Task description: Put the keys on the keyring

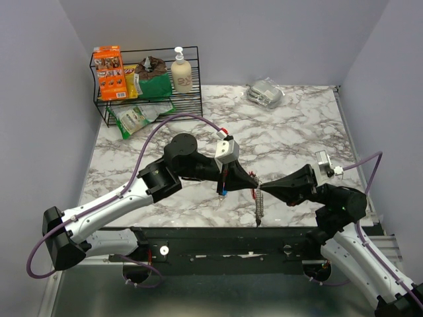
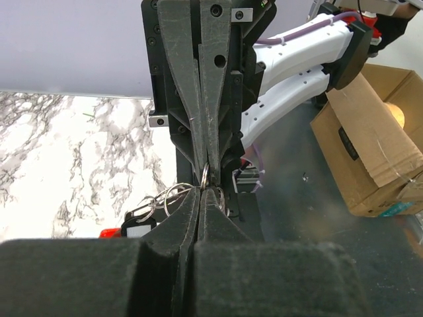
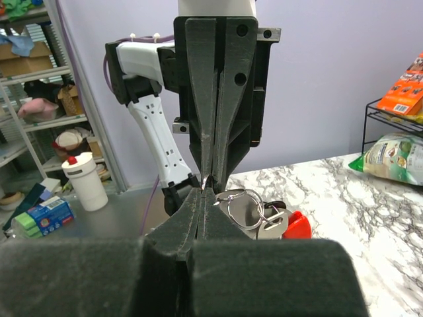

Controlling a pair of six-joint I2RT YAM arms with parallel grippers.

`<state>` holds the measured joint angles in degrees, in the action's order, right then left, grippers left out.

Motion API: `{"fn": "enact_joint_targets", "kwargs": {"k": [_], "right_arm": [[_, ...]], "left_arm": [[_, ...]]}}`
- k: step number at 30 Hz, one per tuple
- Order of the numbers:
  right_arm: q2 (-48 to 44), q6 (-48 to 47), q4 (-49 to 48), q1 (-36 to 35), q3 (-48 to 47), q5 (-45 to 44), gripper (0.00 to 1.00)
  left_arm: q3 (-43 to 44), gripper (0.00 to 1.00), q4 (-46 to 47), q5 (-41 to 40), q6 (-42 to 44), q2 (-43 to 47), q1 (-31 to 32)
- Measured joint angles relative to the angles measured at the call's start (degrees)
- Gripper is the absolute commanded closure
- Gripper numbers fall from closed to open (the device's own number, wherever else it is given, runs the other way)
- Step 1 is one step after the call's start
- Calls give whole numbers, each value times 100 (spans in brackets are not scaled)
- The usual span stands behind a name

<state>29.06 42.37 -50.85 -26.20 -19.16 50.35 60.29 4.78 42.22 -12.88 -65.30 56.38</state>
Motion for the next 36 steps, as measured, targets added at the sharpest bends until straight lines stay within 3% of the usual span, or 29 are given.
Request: {"fn": "enact_joint_targets", "kwargs": {"k": [1, 4, 10, 17, 24, 29, 36], "right_arm": [[0, 0, 0, 0, 4, 0, 100], [0, 0, 7, 0, 9, 0, 100], [0, -46, 87, 0, 9, -2, 100], [-28, -116, 116, 0, 9, 44, 100], [-7, -450, 457, 0, -48, 452, 100], [68, -675, 706, 0, -188, 868, 99], [83, -848, 820, 0, -330, 1220, 100]], "left_arm": [[0, 81, -11, 0, 2, 0, 0], [4, 44, -26, 0, 26, -2, 0], [-7, 26, 26, -168, -57, 83, 26], [-103, 28, 22, -767, -442, 629, -20], [109, 39, -551, -1023, -938, 264, -254], [81, 41, -732, -680, -1491, 26, -684], [-448, 46, 17, 227, -2511, 35, -1147]]}}
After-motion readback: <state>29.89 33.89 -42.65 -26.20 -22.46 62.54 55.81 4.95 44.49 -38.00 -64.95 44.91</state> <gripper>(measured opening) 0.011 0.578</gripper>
